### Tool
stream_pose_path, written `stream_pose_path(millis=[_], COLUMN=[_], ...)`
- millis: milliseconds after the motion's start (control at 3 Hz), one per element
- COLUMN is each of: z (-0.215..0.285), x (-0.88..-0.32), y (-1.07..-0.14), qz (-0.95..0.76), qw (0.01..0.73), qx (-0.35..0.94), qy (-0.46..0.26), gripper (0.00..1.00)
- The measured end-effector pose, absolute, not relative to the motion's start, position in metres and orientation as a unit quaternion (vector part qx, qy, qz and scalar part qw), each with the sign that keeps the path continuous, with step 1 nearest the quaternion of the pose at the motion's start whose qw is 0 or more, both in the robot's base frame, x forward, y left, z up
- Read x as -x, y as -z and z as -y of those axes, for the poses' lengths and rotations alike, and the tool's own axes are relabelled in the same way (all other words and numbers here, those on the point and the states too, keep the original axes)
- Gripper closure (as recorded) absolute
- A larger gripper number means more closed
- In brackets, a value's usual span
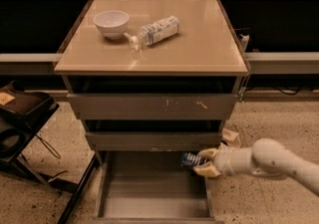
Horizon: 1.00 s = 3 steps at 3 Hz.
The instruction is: Place rxbar blueberry into bottom drawer
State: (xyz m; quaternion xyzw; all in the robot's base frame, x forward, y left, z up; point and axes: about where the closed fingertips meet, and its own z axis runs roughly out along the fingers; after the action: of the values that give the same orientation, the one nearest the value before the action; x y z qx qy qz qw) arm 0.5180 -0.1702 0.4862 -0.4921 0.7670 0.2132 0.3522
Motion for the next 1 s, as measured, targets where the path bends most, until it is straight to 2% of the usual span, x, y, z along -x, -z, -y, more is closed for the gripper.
stream_pose_path(millis=[333,667,1000], z=[0.115,0.085,0.086], x=[-0.485,-0.458,-0.458], y=[-0.354,-0.312,-0.312], qz=[-0.771,-0.767,-0.768], qw=[0.278,0.252,0.252], qx=[0.517,0.517,0.516], qy=[-0.247,-0.284,-0.284], gripper=[1.00,1.00,1.00])
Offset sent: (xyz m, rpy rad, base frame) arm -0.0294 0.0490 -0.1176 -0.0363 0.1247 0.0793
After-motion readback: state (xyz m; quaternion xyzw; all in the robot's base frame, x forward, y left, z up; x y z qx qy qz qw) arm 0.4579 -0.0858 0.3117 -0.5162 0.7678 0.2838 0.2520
